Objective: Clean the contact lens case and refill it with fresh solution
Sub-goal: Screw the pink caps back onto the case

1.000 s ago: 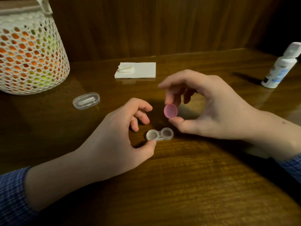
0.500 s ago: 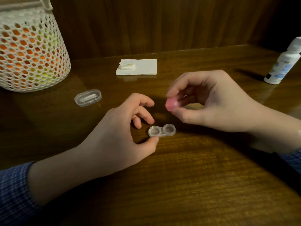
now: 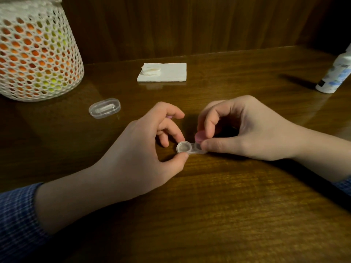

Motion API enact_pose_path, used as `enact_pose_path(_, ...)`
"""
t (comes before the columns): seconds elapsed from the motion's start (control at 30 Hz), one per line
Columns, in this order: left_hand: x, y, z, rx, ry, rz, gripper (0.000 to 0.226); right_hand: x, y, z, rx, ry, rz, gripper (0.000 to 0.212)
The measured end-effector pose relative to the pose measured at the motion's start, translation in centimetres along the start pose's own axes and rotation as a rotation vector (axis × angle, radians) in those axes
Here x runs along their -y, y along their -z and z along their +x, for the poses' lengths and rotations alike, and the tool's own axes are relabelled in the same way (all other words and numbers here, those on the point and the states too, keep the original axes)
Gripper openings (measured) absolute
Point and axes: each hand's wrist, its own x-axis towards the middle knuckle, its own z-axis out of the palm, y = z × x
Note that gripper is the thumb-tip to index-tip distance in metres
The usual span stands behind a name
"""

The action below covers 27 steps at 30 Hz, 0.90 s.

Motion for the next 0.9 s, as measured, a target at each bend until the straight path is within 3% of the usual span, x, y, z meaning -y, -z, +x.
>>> enact_pose_path(0.9, -0.05, 0.17, -0.01, -0.020, 0.036, -0.017, 0.059, -0.09, -0.24, -0.12, 0.073, 0.026, -0.085, 0.016)
